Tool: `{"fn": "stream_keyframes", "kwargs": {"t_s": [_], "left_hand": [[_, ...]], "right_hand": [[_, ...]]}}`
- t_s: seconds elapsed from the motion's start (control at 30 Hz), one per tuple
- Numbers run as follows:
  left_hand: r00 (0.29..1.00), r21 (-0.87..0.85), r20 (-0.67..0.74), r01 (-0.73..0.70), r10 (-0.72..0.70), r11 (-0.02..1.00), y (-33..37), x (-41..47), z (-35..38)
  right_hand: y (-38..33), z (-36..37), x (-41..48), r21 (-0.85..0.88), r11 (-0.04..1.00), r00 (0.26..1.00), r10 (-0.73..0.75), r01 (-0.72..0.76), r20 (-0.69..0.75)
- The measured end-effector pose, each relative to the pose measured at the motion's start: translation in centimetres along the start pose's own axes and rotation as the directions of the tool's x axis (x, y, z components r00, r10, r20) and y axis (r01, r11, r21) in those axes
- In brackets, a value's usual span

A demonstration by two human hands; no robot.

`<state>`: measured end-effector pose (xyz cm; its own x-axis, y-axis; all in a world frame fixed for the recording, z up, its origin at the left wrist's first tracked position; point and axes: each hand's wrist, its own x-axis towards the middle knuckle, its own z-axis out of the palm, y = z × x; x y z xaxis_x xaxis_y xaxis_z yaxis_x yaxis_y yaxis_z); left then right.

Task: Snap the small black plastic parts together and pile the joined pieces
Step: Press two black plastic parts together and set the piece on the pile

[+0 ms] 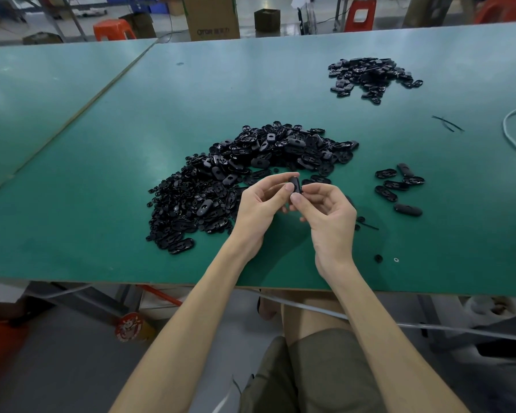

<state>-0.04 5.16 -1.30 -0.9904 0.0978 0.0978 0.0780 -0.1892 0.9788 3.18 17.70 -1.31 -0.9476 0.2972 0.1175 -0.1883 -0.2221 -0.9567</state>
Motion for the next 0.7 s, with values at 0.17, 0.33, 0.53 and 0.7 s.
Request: {"fn": "stream_keyframes", "kwargs": {"t_s": [0.17, 0.33, 0.53, 0.7], "left_hand": [[1.0, -0.03, 0.0, 0.011, -0.011, 0.999, 0.09, 0.12, -0.13], [1.0, -0.026, -0.019, 0.014, -0.014, 1.0, 0.01, 0.13, -0.32], [1.0, -0.07, -0.009, 0.012, -0.013, 0.997, 0.17, -0.06, -0.12], [0.999, 0.023, 0.021, -0.041, 0.04, 0.999, 0.09, -0.14, -0.21]], "right_hand": [[0.16, -0.09, 0.11, -0.009, 1.0, 1.0, -0.003, 0.003, -0.001], [0.3, -0.22, 0.18, -0.037, 0.999, 1.0, -0.009, 0.008, -0.001], [0.51, -0.24, 0.28, -0.079, 0.997, 1.0, -0.008, 0.008, 0.008], [0.73, -0.26, 0.31, -0.081, 0.997, 0.998, -0.012, 0.008, -0.054]]}}
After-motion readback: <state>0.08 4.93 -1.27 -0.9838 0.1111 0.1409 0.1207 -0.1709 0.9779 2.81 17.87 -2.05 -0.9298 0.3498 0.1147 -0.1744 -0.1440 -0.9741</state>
